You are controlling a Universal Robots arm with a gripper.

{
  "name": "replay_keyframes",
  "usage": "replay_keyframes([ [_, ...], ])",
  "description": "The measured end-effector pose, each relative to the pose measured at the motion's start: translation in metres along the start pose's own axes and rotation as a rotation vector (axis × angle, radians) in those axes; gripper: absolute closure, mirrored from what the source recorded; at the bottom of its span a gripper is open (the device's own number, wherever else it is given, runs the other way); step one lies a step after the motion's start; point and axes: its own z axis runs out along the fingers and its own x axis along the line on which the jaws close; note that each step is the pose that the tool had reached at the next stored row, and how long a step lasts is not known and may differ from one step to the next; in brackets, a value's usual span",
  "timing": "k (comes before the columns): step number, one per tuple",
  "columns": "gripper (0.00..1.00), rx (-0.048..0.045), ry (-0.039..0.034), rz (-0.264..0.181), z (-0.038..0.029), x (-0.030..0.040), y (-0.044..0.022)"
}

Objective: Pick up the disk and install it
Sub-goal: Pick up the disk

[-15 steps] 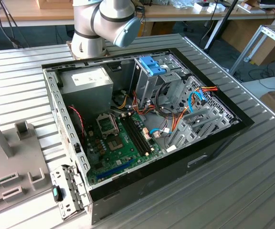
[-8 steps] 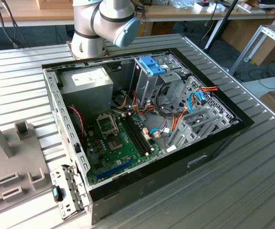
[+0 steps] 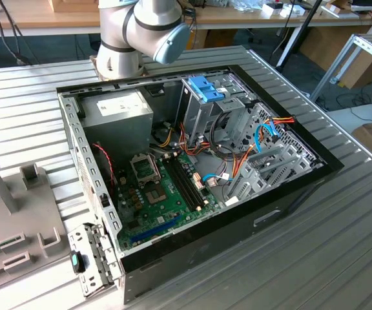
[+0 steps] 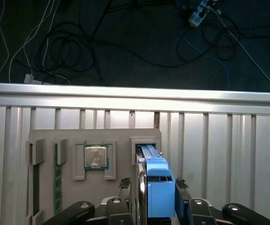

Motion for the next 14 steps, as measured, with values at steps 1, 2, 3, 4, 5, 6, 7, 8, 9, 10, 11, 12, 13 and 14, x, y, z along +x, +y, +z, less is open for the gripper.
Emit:
replay_keyframes([
  [1, 0.52, 0.0000, 0.0000, 0.000, 0.0009, 0.0000, 0.0000],
  [2, 0.52, 0.0000, 0.0000, 0.000, 0.0022, 0.0000, -0.0001],
  [3, 0.52, -0.0003, 0.0001, 0.000, 0.0025, 0.0000, -0.0001],
  [4, 0.52, -0.0004, 0.0002, 0.000, 0.0027, 0.0000, -0.0001],
  [5, 0.52, -0.0001, 0.0001, 0.000, 0.0034, 0.0001, -0.0001],
  [6, 0.52, 0.0000, 0.0000, 0.000, 0.0038, 0.0001, -0.0001],
  [7, 0.52, 0.0001, 0.0000, 0.000, 0.0043, 0.0001, -0.0002],
  [8, 0.52, -0.0001, 0.0000, 0.000, 0.0044, -0.0003, -0.0001],
  [9, 0.52, 0.0000, 0.0000, 0.000, 0.0045, -0.0009, -0.0001],
  [10, 0.52, 0.0000, 0.0001, 0.000, 0.0045, -0.0019, -0.0002],
  [11, 0.52, -0.0001, 0.0001, 0.000, 0.0045, -0.0019, -0.0002],
  [12, 0.52, -0.0001, 0.0001, 0.000, 0.0053, -0.0019, -0.0002],
  [13, 0.52, -0.0002, 0.0001, 0.000, 0.0053, -0.0019, -0.0002],
  [14, 0.52, -0.0002, 0.0001, 0.000, 0.0053, -0.0019, -0.0002],
])
